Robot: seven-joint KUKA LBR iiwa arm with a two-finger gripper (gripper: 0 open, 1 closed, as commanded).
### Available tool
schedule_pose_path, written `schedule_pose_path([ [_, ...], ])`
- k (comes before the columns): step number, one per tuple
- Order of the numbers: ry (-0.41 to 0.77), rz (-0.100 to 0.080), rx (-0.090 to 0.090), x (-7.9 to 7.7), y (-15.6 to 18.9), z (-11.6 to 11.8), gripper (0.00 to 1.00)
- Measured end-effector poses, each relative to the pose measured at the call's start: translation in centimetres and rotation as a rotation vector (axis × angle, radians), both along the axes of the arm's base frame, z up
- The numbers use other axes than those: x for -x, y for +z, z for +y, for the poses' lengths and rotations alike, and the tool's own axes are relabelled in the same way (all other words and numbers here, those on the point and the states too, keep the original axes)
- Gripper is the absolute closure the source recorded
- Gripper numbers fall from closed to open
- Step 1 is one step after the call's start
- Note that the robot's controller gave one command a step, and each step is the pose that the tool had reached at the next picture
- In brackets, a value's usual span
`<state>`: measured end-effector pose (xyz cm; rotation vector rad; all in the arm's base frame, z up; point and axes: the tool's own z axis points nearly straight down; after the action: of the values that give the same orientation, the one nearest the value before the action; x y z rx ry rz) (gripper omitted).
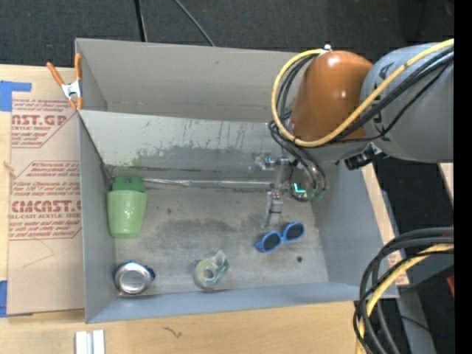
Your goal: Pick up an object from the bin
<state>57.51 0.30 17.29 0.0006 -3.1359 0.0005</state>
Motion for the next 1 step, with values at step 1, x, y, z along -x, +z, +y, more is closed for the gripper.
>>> schedule_pose_path([
  [1, 0.52, 0.0, -0.002, 4.97, -6.65, -10.04, 0.0],
])
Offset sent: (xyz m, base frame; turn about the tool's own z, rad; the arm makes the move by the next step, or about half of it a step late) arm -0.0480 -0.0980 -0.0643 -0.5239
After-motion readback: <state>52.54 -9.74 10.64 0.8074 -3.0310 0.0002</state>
